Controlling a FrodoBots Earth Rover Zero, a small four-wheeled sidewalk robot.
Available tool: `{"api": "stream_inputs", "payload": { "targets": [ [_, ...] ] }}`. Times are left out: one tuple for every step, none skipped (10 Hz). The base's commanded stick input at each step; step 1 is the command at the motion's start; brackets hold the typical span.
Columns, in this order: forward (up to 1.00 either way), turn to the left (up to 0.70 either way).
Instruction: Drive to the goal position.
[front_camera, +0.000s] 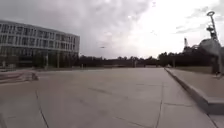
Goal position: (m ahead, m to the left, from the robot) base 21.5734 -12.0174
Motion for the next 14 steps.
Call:
{"api": "stream_inputs", "payload": {
  "targets": [
    [0.70,-0.01],
    [0.70,-0.01],
    [0.70,-0.01],
    [0.70,-0.01],
    [0.70,-0.01],
    [0.70,-0.01],
    [0.70,-0.01],
    [0.70,-0.01],
    [0.70,-0.01],
    [0.70,-0.01],
    [0.70,-0.01],
    [0.70,-0.01],
    [0.70,-0.01],
    [0.70,-0.01]
  ]
}}
